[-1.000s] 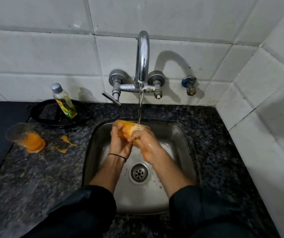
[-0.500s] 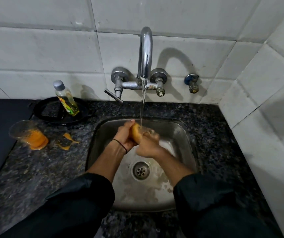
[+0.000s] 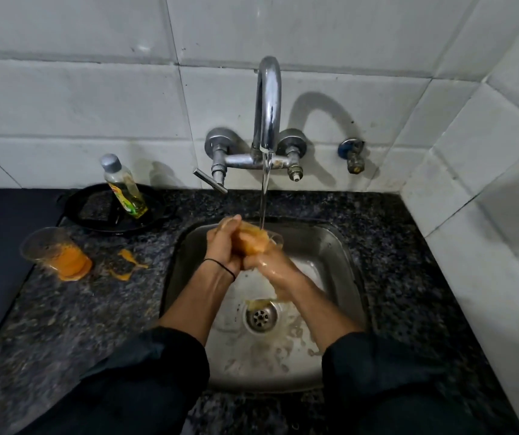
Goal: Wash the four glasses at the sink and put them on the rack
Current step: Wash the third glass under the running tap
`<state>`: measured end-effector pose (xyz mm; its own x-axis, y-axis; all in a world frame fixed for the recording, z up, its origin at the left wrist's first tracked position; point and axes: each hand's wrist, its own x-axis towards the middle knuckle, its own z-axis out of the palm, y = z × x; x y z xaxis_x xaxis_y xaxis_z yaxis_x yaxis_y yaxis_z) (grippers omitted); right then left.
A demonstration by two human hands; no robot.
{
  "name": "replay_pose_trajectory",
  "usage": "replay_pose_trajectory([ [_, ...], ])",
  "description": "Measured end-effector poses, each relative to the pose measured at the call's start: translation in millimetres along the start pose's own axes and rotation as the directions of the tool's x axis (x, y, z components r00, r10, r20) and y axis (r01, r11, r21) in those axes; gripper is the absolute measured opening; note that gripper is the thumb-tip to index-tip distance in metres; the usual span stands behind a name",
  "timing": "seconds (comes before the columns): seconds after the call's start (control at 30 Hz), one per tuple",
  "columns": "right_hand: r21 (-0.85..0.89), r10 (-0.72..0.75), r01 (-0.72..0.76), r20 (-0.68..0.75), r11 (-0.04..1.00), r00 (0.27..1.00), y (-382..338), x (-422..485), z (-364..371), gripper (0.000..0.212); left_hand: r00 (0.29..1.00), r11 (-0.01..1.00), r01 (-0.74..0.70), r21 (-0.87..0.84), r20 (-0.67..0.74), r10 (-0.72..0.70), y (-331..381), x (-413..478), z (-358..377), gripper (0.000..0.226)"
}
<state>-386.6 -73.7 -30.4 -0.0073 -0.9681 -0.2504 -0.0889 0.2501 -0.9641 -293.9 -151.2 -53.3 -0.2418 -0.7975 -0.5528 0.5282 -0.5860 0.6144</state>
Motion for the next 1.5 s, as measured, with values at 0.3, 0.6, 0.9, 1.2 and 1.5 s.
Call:
replay_pose_trajectory([
  [0.3, 0.910, 0.589, -0.046, -0.227, 0.411, 0.775, 11, 6, 16, 0.060, 0.861, 0.791, -0.507, 0.342, 0.247, 0.445, -12, -55, 4, 0.066],
  [0.6, 0.219, 0.015, 0.067, -0.356, 0.973, 0.934, -5, -7, 19, 0.022, 0.990, 0.994, 0.084, 0.074, -0.116, -0.075, -1, -33, -13, 0.035],
  [0.9, -0.900, 0.046, 0.383, 0.382, -0.208, 0.923, -45, -10, -24, 0.040, 0.847, 0.839, 0.531, 0.121, -0.067, -0.527, 3, -32, -3, 0.043],
  [1.2, -0.353, 0.038, -0.080, -0.123, 0.932, 0.992, -26, 1, -6, 0.040, 0.937, 0.980, 0.181, -0.080, 0.315, -0.147, -6, -26, -9, 0.025],
  [1.5, -0.945, -0.046, 0.092, 0.081, 0.315, 0.996, -55, -2, -20, 0.036, 0.934, 0.960, 0.278, 0.035, 0.225, -0.278, 7, -24, 1, 0.037],
])
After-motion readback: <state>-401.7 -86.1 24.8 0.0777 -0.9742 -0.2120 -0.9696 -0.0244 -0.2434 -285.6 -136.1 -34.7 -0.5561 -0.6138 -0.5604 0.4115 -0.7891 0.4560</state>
